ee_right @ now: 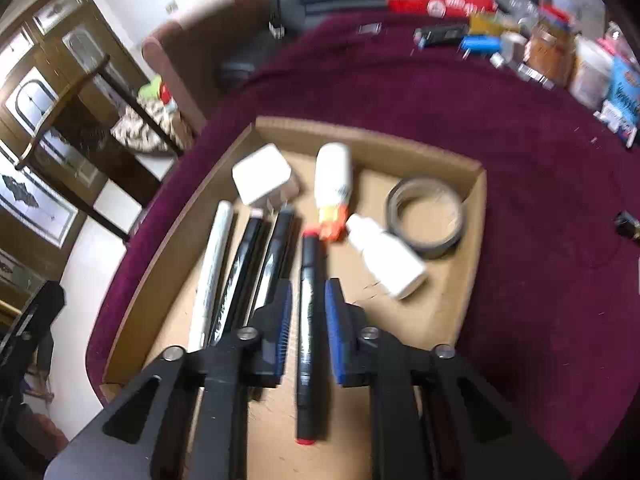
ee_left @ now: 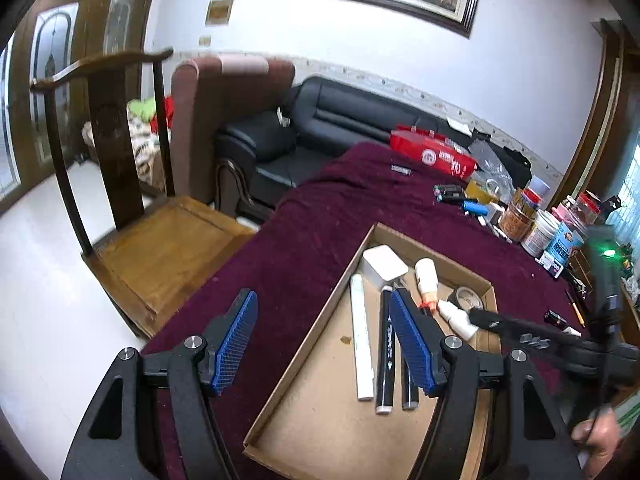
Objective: Organize rigid objects
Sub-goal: 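Lower the red-capped black marker into the box and open the right tool, then move both open tools back over the table toward the remaining items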
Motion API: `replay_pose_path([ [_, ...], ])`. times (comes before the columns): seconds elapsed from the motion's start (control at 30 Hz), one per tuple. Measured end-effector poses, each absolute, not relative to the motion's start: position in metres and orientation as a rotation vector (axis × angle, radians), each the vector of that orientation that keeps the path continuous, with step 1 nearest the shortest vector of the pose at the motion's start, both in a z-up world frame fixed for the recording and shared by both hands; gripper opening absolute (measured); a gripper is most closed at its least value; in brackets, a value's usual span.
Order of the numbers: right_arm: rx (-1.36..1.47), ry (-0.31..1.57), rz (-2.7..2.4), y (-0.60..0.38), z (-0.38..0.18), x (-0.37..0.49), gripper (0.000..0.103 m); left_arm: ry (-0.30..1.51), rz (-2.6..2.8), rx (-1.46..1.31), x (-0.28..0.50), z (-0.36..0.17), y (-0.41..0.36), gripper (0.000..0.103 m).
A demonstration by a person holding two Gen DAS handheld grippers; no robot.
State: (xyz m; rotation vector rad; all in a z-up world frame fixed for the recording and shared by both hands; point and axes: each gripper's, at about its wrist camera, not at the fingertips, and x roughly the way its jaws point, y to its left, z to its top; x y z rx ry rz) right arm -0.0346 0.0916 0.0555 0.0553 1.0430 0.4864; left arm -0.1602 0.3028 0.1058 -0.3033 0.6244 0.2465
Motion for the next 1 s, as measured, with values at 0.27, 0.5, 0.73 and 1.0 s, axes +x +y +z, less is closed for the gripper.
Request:
replay_pose_path([
  [0.27, -0.038, 0.655, 0.291, 0.029, 0.116, -0.074, 0.07, 0.285, 0.288, -0.22, -0.202, 0.146, 0.261, 0.094],
  [0.5, -0.054, 0.624, 0.191, -0.021, 0.112, -0.081, 0.086, 0.176, 0.19, 0.011, -0.204, 0.147, 0.193, 0.102],
  [0.73, 0.091, 0.641, 0.069, -0.102, 0.095, -0.095, 0.086, 0.227, 0.096, 0.153, -0.192, 0.144, 0.123, 0.102],
  [1.0, 0.144, 0.679, -0.096, -0.188, 0.094, -0.078, 0.086, 0.278, 0.058, 0.144, -0.187, 0.146, 0.086, 0.102],
])
